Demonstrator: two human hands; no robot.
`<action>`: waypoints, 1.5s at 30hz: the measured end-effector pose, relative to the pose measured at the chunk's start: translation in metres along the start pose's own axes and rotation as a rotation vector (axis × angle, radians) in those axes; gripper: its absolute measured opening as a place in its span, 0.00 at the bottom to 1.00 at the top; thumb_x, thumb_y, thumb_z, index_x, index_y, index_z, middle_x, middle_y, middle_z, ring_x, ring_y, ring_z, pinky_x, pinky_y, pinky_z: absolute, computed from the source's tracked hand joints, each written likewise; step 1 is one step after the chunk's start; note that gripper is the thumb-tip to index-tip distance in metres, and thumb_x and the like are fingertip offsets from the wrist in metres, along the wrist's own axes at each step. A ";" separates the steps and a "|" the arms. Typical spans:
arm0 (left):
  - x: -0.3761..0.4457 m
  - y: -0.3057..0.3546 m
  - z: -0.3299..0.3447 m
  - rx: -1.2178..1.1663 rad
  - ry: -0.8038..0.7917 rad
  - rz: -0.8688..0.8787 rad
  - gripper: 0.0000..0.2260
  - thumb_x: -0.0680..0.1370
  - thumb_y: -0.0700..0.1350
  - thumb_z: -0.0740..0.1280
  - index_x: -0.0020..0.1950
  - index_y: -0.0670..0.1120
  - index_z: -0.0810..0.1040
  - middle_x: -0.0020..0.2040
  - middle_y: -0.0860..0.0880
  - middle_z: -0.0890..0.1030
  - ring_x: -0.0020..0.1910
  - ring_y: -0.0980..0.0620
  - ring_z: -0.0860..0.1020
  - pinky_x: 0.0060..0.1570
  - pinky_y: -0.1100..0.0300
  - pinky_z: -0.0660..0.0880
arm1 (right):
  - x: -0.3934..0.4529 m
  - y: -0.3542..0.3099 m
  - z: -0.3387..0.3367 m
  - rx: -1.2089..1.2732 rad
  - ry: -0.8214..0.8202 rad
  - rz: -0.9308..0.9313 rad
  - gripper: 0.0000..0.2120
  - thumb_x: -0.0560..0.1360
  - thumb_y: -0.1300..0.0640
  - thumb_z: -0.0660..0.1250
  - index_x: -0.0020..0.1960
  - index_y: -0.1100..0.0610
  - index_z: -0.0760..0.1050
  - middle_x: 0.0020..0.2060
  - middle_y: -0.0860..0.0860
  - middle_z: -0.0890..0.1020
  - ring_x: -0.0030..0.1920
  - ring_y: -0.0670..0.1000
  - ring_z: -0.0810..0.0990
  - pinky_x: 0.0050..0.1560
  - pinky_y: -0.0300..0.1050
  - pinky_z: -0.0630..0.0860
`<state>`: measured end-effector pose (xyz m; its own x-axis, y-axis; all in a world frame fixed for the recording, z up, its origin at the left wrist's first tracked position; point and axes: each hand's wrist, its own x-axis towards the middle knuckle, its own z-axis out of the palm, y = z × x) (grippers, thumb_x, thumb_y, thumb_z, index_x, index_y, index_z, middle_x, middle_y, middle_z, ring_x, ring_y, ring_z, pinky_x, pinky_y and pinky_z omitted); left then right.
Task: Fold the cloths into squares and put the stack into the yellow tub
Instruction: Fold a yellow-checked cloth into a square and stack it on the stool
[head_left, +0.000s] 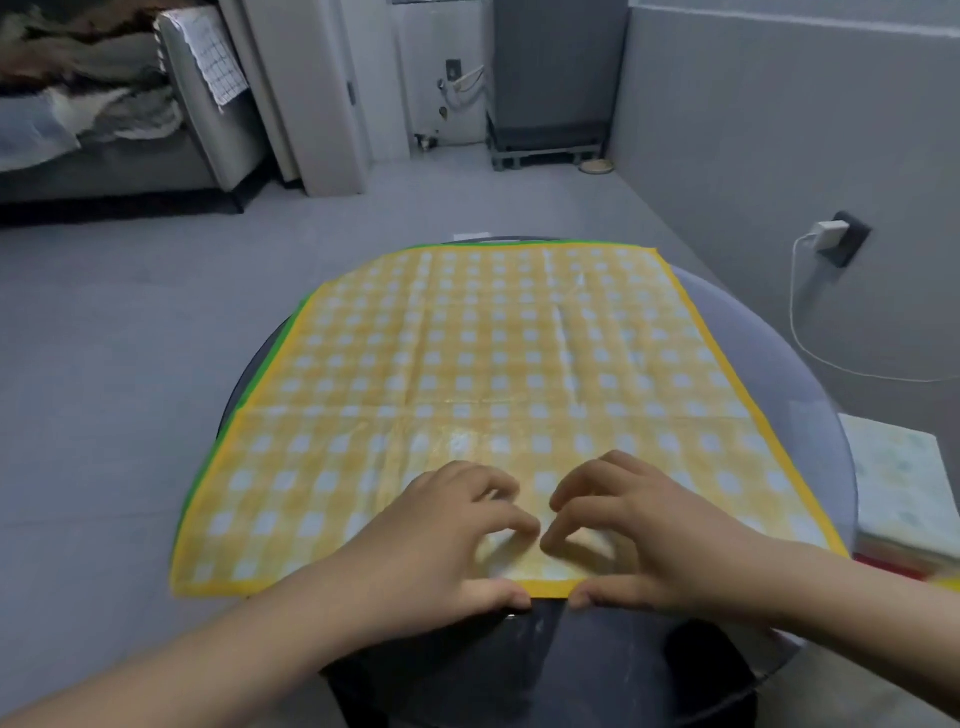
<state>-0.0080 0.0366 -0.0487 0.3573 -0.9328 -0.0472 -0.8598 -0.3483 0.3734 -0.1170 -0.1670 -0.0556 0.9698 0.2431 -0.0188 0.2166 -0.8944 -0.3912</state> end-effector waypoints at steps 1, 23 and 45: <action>-0.001 0.000 0.000 -0.011 0.004 -0.001 0.23 0.71 0.64 0.67 0.65 0.62 0.72 0.68 0.61 0.64 0.69 0.63 0.57 0.70 0.62 0.55 | -0.001 -0.001 0.000 0.002 0.009 0.000 0.19 0.68 0.31 0.62 0.54 0.39 0.75 0.55 0.39 0.73 0.56 0.42 0.68 0.55 0.30 0.62; 0.005 0.015 -0.025 -0.229 -0.032 -0.223 0.05 0.72 0.54 0.71 0.42 0.54 0.85 0.44 0.61 0.82 0.48 0.65 0.77 0.51 0.63 0.74 | 0.010 -0.025 -0.019 0.124 -0.005 0.179 0.04 0.74 0.55 0.65 0.41 0.49 0.74 0.47 0.45 0.76 0.49 0.44 0.74 0.52 0.38 0.70; 0.009 0.050 -0.087 0.043 -0.122 -0.212 0.14 0.77 0.57 0.65 0.32 0.55 0.73 0.26 0.56 0.72 0.26 0.61 0.69 0.29 0.64 0.62 | -0.021 -0.045 -0.076 -0.160 0.092 0.250 0.04 0.79 0.54 0.57 0.50 0.47 0.70 0.30 0.42 0.71 0.34 0.47 0.70 0.33 0.38 0.64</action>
<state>-0.0158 0.0185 0.0498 0.4865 -0.8421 -0.2329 -0.7863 -0.5382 0.3034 -0.1382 -0.1608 0.0324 0.9998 -0.0199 -0.0097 -0.0217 -0.9719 -0.2346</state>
